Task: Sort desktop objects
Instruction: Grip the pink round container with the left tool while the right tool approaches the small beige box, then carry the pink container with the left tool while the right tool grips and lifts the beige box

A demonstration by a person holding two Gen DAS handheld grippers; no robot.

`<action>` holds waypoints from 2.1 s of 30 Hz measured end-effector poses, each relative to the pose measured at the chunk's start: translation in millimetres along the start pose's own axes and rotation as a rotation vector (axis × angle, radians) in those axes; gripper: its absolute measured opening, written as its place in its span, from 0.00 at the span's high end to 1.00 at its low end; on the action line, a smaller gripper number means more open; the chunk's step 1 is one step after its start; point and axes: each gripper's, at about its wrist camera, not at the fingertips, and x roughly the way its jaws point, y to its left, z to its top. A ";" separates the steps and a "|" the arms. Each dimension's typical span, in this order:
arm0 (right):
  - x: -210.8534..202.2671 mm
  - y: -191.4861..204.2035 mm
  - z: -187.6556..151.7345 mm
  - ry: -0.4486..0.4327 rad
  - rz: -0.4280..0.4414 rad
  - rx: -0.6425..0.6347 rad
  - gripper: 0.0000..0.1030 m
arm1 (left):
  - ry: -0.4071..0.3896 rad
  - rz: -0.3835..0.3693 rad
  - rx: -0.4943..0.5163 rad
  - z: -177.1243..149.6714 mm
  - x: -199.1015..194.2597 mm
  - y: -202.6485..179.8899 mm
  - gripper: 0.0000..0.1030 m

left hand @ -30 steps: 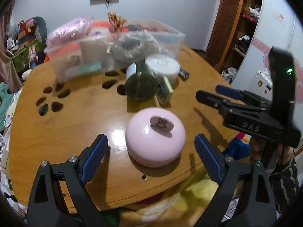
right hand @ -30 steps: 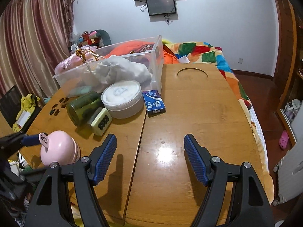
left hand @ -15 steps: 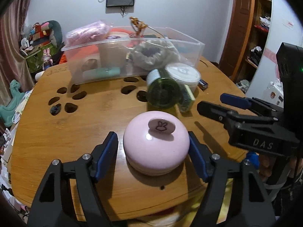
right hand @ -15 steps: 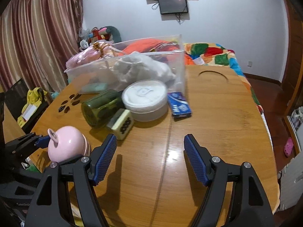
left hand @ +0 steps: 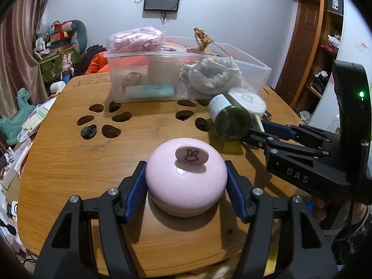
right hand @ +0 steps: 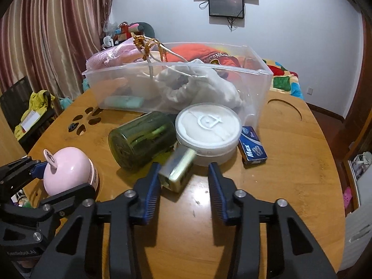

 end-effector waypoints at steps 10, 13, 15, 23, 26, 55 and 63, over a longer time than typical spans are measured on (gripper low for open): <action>-5.3 -7.8 -3.5 0.000 0.042 0.028 0.86 | 0.009 0.006 -0.045 6.2 -3.7 11.4 0.38; -9.3 -11.1 -6.6 -0.002 0.054 0.040 0.86 | -0.001 0.022 -0.038 9.3 -8.6 10.0 0.38; -12.4 -13.0 -7.3 -0.008 0.064 0.052 0.86 | -0.010 0.034 -0.032 13.2 -13.0 8.5 0.38; -29.5 -25.0 -0.6 -0.059 0.100 0.083 0.86 | -0.046 0.063 -0.012 32.6 -24.3 1.4 0.38; -35.7 -30.8 3.5 -0.077 0.108 0.095 0.86 | -0.061 0.071 0.000 42.0 -28.0 -0.6 0.38; -28.4 -52.5 81.8 -0.145 0.115 0.051 0.86 | -0.215 0.085 0.066 148.4 -15.7 1.5 0.38; -3.8 -58.4 100.6 -0.141 0.126 0.041 0.86 | -0.187 0.061 0.060 170.8 15.7 8.5 0.38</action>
